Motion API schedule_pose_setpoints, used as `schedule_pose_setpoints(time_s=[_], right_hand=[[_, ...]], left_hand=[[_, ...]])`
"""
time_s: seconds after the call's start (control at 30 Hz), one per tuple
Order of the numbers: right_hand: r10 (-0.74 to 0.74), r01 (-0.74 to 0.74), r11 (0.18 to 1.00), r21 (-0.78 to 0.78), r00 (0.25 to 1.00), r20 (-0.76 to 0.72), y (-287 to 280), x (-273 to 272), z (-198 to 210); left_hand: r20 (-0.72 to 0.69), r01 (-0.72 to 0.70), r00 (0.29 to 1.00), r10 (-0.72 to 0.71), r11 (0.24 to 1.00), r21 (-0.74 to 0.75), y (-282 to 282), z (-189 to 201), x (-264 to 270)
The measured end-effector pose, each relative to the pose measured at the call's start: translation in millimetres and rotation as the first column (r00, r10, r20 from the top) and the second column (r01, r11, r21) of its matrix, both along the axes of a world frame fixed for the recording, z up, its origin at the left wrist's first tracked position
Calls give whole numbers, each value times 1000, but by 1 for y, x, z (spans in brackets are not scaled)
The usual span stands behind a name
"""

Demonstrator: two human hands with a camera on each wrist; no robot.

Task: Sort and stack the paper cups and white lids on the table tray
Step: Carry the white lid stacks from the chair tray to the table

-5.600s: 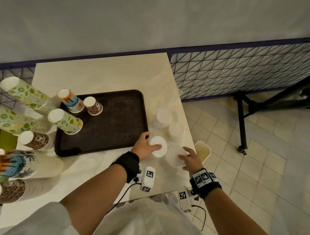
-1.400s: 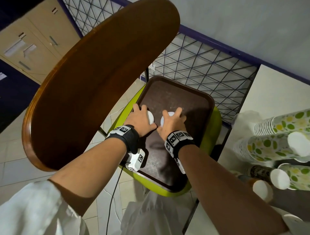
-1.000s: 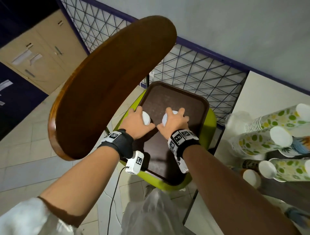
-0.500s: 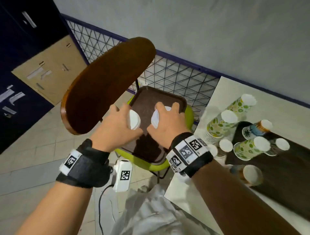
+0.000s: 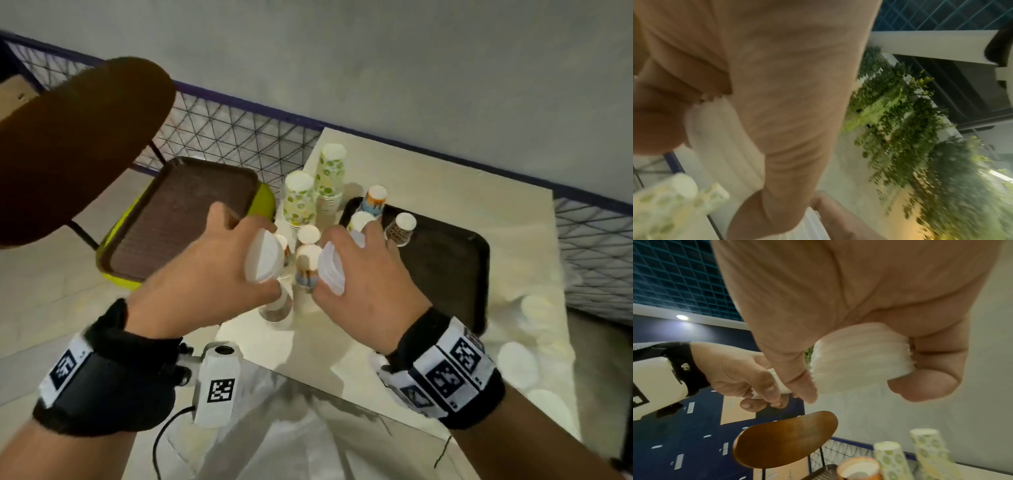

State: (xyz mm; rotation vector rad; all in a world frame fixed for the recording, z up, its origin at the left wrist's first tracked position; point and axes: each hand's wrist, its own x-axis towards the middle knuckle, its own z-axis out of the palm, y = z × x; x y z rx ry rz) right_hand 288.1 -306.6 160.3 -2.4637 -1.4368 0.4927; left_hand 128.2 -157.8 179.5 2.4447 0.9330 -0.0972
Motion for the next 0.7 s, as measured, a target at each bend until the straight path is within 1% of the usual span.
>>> schedule_pose_setpoints(time_s=[0.07, 0.17, 0.23, 0.3, 0.37, 0.43, 0.5, 0.6, 0.7], right_hand=[[-67, 67, 998, 22, 998, 6, -28, 9, -3], [-188, 188, 981, 42, 982, 7, -64, 19, -8], [-283, 283, 958, 42, 959, -4, -85, 23, -15], [-378, 378, 923, 76, 926, -9, -106, 24, -24], [-469, 467, 879, 96, 883, -6, -129, 24, -36], [-557, 555, 829, 71, 831, 1, -151, 25, -48], [-635, 634, 772, 31, 773, -4, -176, 26, -61], [-721, 721, 693, 27, 693, -19, -212, 25, -86], [-799, 798, 602, -26, 601, -27, -242, 34, -119]], left_hand=[[24, 96, 995, -95, 995, -34, -20, -4, 21], [19, 247, 969, -246, 967, -54, -46, -11, 53], [18, 350, 937, -350, 935, -49, -60, -17, 73], [6, 456, 890, -456, 888, -59, -72, -25, 92], [-2, 558, 829, -559, 827, -63, -84, -36, 109], [-1, 645, 763, -646, 762, -64, -95, -52, 127], [14, 697, 715, -699, 711, -93, -108, -70, 144], [56, 734, 676, -735, 664, -144, -132, -96, 170], [98, 755, 654, -750, 639, -150, -162, -123, 196]])
